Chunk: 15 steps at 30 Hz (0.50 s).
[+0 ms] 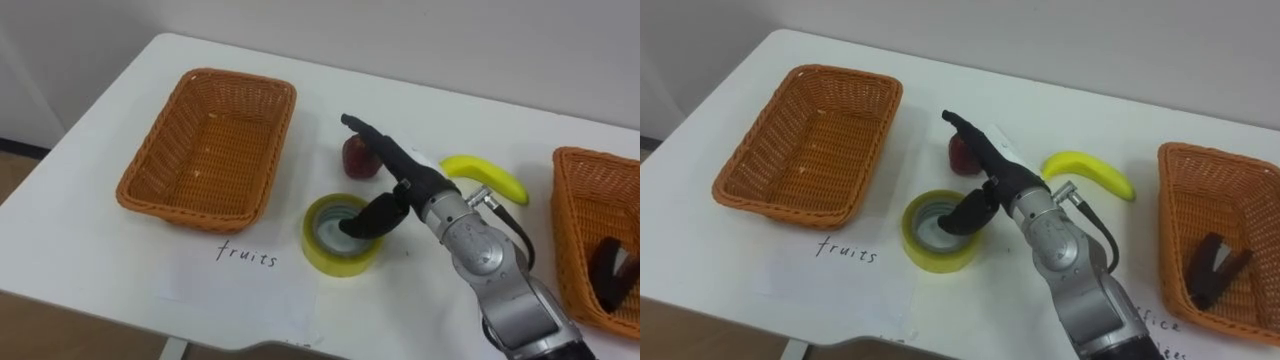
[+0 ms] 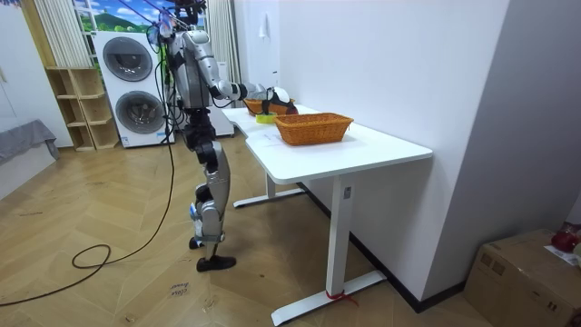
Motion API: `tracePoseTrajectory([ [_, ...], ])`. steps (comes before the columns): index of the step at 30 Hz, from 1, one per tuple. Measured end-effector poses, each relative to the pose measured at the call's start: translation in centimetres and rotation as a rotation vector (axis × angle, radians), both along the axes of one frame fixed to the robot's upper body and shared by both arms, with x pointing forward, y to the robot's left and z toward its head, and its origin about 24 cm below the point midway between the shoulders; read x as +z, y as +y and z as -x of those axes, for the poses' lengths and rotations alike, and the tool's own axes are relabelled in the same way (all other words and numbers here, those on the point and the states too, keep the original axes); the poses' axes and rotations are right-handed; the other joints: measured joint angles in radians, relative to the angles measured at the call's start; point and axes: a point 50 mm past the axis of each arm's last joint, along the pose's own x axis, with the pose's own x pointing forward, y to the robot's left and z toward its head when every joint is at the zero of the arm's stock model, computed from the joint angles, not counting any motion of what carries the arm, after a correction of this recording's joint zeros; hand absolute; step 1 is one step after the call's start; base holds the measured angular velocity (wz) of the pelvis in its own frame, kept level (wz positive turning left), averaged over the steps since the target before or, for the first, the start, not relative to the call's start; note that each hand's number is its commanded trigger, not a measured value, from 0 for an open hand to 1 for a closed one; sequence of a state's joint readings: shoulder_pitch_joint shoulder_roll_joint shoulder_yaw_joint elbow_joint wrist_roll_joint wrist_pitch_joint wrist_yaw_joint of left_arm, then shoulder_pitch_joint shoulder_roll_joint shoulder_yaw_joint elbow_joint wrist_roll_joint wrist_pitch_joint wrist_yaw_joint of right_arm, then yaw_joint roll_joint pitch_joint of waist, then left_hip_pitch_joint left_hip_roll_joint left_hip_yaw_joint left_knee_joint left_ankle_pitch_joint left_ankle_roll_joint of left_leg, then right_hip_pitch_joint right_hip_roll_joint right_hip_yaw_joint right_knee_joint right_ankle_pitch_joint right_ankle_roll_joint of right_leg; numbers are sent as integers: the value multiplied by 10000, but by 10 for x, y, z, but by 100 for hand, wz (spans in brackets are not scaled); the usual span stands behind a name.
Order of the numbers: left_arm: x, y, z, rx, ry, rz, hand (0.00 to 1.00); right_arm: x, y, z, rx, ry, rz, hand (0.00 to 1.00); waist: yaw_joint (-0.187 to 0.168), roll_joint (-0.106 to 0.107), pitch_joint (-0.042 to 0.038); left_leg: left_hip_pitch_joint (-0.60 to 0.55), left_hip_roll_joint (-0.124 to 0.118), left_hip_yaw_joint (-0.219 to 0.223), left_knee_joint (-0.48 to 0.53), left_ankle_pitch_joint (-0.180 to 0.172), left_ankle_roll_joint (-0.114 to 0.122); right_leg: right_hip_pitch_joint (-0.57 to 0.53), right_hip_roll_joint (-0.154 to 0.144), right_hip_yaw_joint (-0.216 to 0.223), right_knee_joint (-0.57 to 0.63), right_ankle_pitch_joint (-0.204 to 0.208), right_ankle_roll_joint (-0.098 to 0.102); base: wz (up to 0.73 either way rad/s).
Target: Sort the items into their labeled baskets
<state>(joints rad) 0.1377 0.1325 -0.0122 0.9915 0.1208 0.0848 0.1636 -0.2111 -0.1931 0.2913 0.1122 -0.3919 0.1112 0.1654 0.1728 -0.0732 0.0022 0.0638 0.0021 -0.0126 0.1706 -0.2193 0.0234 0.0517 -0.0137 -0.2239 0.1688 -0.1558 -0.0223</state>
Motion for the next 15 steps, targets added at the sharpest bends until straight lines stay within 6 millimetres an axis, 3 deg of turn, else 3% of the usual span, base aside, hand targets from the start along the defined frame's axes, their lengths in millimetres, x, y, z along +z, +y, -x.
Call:
tracePoseTrajectory([
  [7,1,3,-1,65,-47,-53,0,0,4,0,44,-45,30,0,22,-163,59,-3,1,-3,23,7,-3,2,-11,13,2,-1,1,0],
  [15,2,5,-2,44,-62,-107,0,0,8,1,245,18,233,0,32,-205,48,-6,-6,-12,2,6,-2,1,37,0,8,0,1,0],
])
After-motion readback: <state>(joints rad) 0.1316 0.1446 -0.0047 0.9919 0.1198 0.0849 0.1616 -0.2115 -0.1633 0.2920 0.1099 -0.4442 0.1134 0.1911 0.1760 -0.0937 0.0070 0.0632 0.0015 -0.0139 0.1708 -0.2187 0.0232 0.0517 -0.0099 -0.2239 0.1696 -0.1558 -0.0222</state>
